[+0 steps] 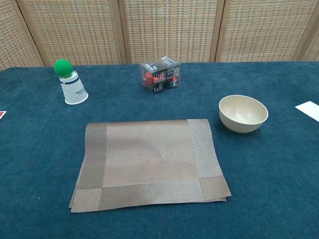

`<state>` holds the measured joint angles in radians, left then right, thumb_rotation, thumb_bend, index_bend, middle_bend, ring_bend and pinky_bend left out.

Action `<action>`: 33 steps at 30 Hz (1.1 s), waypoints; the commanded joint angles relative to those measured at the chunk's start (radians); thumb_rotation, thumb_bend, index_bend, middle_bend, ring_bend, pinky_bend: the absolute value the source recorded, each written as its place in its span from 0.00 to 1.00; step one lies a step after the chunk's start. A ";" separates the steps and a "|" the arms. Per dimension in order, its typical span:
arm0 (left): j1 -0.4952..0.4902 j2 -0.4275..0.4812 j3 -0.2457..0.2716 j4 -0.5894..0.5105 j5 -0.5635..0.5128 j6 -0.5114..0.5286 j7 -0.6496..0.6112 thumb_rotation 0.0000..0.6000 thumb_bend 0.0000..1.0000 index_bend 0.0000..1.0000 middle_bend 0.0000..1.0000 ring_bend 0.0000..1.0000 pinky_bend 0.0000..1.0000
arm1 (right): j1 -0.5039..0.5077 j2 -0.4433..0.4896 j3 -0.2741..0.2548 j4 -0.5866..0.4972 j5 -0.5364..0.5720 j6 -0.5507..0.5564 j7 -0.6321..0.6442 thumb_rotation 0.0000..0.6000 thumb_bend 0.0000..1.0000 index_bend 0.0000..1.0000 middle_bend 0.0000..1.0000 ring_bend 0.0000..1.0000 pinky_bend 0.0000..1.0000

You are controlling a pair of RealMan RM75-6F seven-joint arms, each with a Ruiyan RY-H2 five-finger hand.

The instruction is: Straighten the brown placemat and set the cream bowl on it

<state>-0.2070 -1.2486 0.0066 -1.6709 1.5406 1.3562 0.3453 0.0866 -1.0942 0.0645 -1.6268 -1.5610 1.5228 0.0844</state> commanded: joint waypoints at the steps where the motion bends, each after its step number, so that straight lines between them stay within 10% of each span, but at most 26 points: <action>1: -0.019 -0.020 0.010 0.005 0.027 -0.023 0.025 1.00 0.15 0.24 0.00 0.00 0.00 | 0.000 0.002 -0.002 -0.001 -0.001 -0.002 0.004 1.00 0.09 0.06 0.00 0.00 0.00; 33: -0.126 -0.332 0.061 0.063 0.022 -0.248 0.317 1.00 0.17 0.01 0.00 0.00 0.00 | -0.002 0.032 0.000 -0.015 0.011 -0.013 0.065 1.00 0.09 0.06 0.00 0.00 0.00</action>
<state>-0.3311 -1.5780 0.0683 -1.6105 1.5650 1.1103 0.6593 0.0851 -1.0625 0.0648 -1.6413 -1.5498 1.5098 0.1493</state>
